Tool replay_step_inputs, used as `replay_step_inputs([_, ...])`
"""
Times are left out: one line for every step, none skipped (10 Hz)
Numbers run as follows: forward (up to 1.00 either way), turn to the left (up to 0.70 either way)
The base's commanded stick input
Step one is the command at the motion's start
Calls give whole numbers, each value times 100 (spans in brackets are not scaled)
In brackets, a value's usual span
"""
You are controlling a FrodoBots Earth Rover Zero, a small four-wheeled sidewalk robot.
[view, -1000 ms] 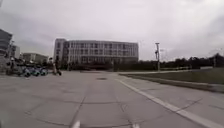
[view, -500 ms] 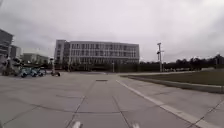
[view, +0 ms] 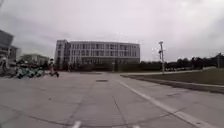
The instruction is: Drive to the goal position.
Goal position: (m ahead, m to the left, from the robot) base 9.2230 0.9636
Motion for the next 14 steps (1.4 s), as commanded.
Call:
replay_step_inputs([70,2])
replay_step_inputs([70,2])
replay_step_inputs([70,2])
replay_step_inputs([70,2])
replay_step_inputs([70,3])
replay_step_inputs([70,2])
replay_step_inputs([70,2])
replay_step_inputs([70,2])
replay_step_inputs([70,2])
replay_step_inputs([70,3])
replay_step_inputs([70,3])
replay_step_inputs([70,3])
replay_step_inputs([70,3])
replay_step_inputs([70,2])
